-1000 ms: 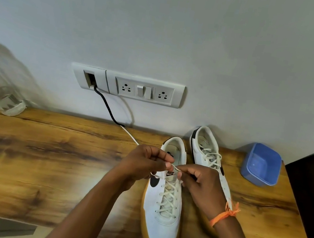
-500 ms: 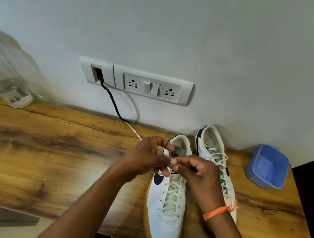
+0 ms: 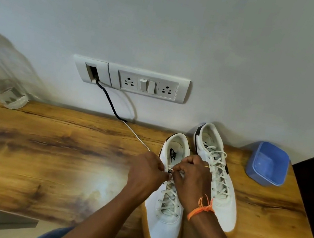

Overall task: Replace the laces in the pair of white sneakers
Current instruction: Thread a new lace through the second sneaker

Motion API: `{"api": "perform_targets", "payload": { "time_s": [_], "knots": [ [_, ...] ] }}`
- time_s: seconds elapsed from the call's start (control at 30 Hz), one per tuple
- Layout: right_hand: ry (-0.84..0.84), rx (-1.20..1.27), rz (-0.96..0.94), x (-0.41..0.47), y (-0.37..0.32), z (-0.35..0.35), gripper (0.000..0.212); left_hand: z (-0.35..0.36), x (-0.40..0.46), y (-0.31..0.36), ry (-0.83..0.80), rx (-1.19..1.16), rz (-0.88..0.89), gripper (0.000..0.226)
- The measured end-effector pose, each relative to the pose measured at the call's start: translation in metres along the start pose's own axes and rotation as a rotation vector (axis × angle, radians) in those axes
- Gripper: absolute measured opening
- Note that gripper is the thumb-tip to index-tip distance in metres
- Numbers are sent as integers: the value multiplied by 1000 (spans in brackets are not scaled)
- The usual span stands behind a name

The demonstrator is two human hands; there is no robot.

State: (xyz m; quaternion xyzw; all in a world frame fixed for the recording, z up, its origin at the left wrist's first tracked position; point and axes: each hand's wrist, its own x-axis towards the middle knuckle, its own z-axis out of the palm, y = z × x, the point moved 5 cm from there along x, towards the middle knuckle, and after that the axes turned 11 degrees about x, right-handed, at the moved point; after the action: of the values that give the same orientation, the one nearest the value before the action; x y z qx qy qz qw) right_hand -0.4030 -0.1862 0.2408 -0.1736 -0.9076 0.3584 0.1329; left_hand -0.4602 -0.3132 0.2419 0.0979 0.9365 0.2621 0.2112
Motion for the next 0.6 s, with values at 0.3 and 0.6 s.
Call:
{"api": "perform_targets", "payload": {
  "time_s": [0.3, 0.6],
  "knots": [
    [-22, 87, 109, 4, 5, 2, 12, -2, 4, -4, -60, -84, -31, 16],
    [7, 54, 133, 3, 0, 7, 10, -3, 6, -5, -85, -100, -41, 13]
  ]
}}
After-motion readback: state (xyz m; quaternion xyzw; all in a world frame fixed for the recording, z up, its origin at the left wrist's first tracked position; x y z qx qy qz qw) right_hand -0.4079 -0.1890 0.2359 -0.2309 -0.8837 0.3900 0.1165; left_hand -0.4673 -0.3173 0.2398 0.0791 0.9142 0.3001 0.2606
